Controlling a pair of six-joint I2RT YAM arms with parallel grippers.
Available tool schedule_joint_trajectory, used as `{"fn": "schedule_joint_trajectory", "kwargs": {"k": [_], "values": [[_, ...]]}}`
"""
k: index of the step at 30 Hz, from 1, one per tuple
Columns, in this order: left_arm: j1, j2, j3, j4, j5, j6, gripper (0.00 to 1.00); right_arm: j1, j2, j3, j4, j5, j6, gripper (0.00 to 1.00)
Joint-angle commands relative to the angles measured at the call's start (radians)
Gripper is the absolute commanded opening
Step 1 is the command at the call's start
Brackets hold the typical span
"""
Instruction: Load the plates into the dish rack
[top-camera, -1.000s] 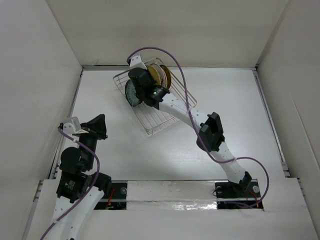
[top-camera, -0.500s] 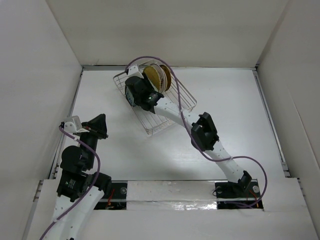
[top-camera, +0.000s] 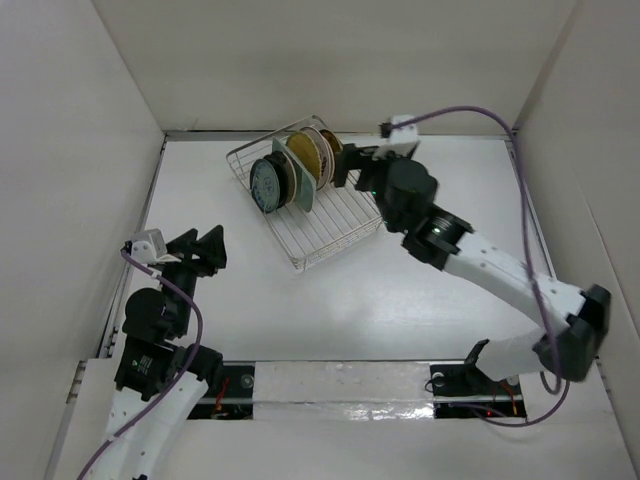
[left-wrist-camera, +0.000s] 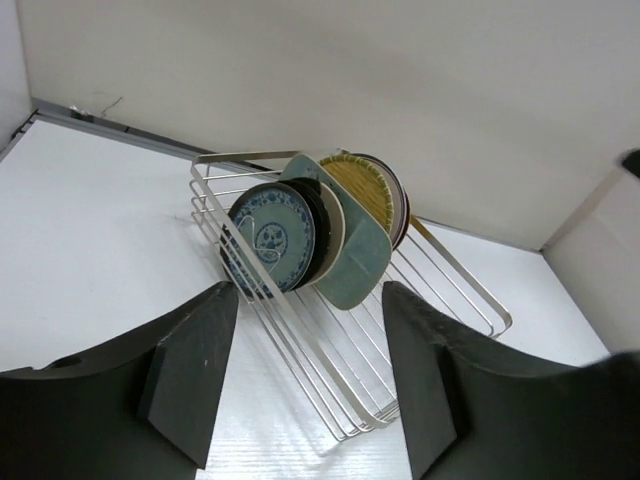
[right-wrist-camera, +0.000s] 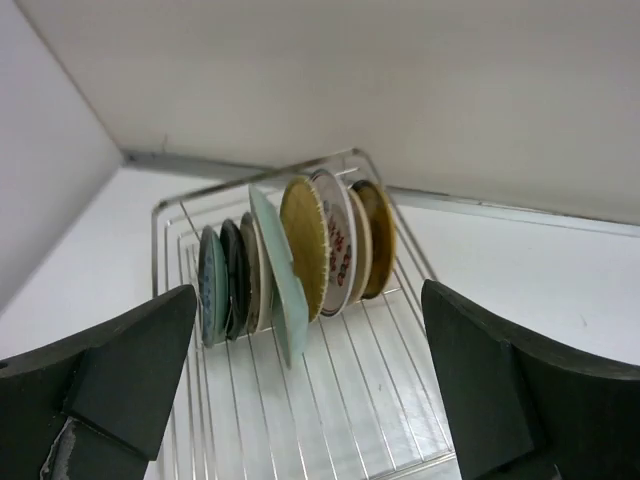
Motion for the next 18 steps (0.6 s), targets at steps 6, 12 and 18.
{"fn": "schedule_joint_trajectory", "kwargs": {"k": [6,12,18], "values": [[-0.007,0.021,-0.017,0.078,0.016,0.023,0.84,-0.118,-0.405,-0.529,-0.020,0.045,0.270,1.00],[-0.007,0.041,-0.040,0.135,0.053,0.039,0.95,-0.181,-0.582,-0.640,-0.066,0.059,0.316,1.00],[-0.007,0.064,-0.045,0.138,0.048,0.053,0.98,-0.194,-0.560,-0.632,-0.051,-0.079,0.340,1.00]]}}
